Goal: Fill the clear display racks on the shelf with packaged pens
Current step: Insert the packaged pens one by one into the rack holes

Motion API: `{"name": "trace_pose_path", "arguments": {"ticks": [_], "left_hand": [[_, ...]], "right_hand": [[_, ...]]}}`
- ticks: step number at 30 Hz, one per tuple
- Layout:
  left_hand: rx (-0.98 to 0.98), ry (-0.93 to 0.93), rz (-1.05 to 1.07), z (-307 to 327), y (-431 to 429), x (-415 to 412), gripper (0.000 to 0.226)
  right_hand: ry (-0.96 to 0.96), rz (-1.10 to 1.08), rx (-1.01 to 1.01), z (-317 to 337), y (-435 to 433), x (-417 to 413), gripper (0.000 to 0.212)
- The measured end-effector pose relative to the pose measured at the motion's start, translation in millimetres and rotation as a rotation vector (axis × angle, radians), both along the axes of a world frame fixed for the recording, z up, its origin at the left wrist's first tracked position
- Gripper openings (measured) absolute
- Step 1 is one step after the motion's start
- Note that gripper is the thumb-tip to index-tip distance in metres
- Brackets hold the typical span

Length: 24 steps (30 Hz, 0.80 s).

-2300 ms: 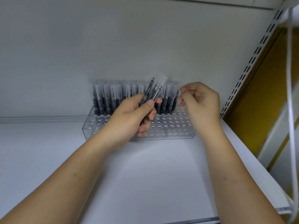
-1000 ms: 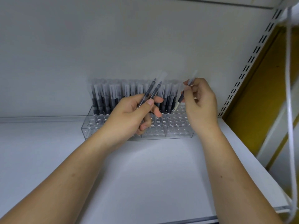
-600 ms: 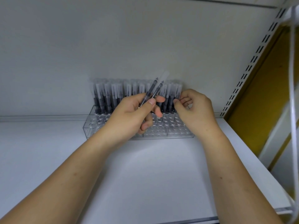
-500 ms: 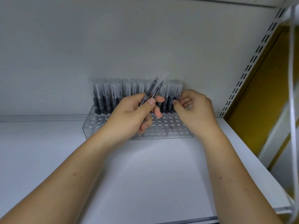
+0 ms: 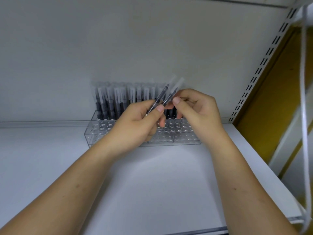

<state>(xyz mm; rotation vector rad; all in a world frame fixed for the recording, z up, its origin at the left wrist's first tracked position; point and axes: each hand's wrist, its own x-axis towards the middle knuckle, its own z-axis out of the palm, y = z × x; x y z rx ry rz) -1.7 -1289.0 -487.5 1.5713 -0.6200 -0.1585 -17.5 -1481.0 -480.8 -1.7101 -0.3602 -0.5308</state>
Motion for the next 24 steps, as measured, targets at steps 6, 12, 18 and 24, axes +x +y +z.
{"name": "trace_pose_path", "arguments": {"ticks": [6, 12, 18, 24], "left_hand": [[0.062, -0.033, -0.042, -0.8, -0.2, -1.6, 0.037], [0.061, -0.083, 0.005, -3.5, 0.6, 2.8, 0.027], [0.033, -0.095, 0.056, -3.8, 2.2, 4.8, 0.027], [0.012, -0.094, 0.072, -2.6, 0.0, 3.8, 0.026]], "right_hand": [[0.037, 0.016, 0.108, -1.0, -0.1, 1.1, 0.017], [-0.006, -0.052, 0.189, 4.3, -4.7, 3.2, 0.011], [-0.104, -0.212, 0.232, 5.7, -17.4, 6.8, 0.019], [-0.186, -0.504, 0.071, 1.7, -27.5, 11.0, 0.02]]}}
